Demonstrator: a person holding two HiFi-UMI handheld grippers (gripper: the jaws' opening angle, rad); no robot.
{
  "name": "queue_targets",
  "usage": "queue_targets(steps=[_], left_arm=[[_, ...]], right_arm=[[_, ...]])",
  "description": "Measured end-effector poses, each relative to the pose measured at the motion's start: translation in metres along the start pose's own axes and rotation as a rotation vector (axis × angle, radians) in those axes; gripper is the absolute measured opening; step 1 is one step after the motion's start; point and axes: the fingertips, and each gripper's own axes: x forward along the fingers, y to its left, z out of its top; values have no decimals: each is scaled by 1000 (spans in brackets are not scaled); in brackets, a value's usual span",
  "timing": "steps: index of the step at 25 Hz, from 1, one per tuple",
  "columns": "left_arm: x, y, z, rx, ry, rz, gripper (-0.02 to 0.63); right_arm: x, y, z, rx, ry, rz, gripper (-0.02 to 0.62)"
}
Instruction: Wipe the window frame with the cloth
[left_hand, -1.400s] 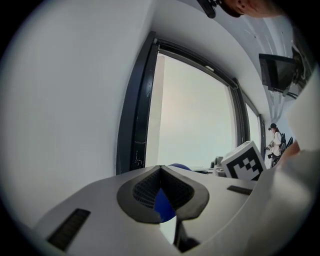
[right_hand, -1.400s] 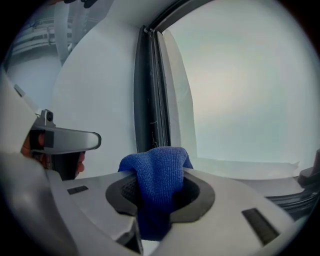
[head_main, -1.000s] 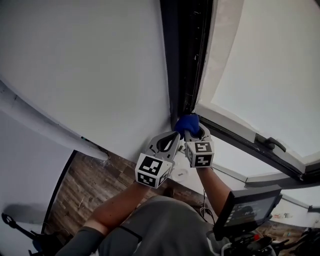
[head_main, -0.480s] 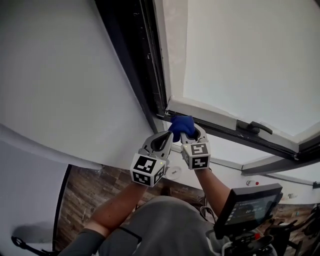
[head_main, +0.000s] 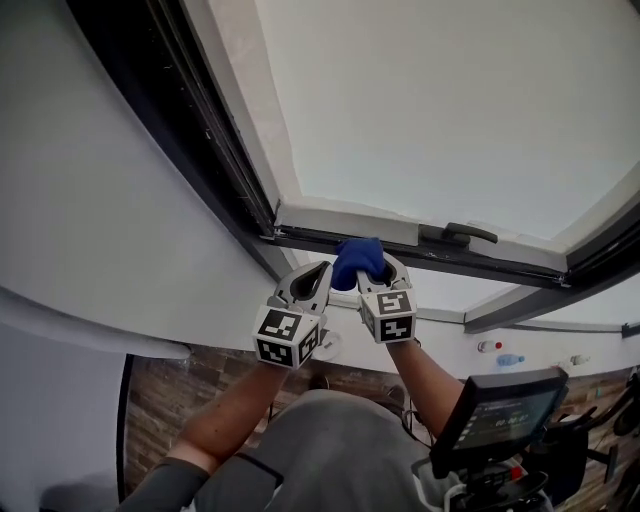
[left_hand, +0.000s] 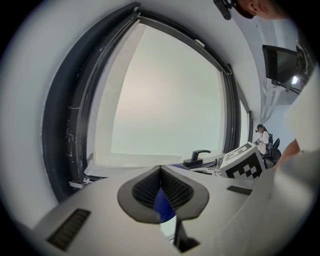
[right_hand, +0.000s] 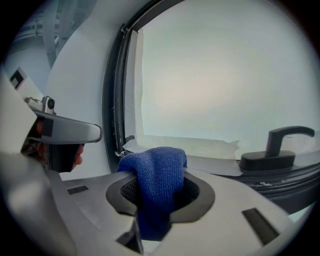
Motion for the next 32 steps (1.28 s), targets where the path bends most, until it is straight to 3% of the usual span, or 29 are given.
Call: queue_targets(steps=[32], left_arm=[[163,-289,9,87,37,-376,8]], right_arm=[[-207,-294,-43,141,-38,-391,120]])
